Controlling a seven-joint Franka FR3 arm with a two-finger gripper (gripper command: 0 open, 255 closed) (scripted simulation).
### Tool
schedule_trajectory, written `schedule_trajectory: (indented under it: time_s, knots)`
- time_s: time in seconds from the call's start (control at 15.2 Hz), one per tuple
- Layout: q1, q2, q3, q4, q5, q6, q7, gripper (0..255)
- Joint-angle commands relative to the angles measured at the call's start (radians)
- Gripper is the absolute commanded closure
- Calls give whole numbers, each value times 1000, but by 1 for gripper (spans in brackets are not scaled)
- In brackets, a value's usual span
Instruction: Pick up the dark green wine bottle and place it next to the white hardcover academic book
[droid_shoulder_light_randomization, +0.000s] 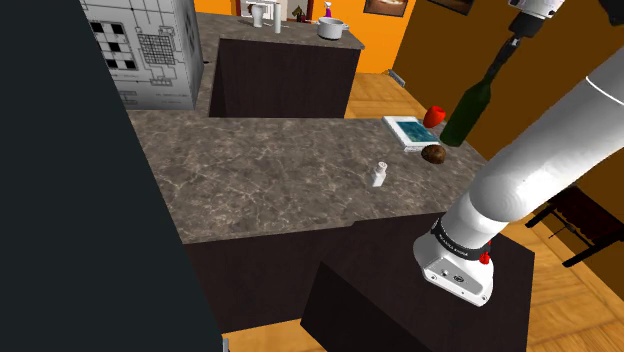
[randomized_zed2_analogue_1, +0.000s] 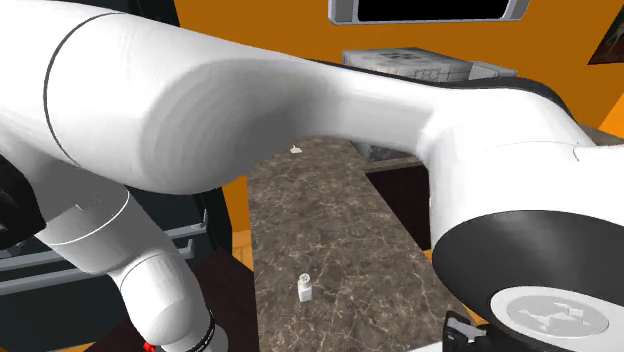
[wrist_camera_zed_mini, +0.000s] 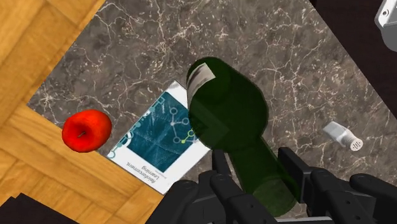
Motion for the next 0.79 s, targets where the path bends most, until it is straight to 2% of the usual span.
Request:
schedule_trajectory:
  time_s: [0.0, 0.07, 0.2, 0.46, 0.53, 0.73]
  knots:
    - [1, 132, -101, 74, 111, -17, -128, 255]
    - [-23, 214, -137, 113, 184, -34, -199, 255]
    - [-129, 369, -152, 198, 323, -81, -325, 255]
    - [-407, 564, -52, 392, 477, -175, -459, 255]
    - [-491, 621, -24, 466, 519, -209, -488, 255]
    - [-474, 616, -23, 416, 515, -166, -493, 255]
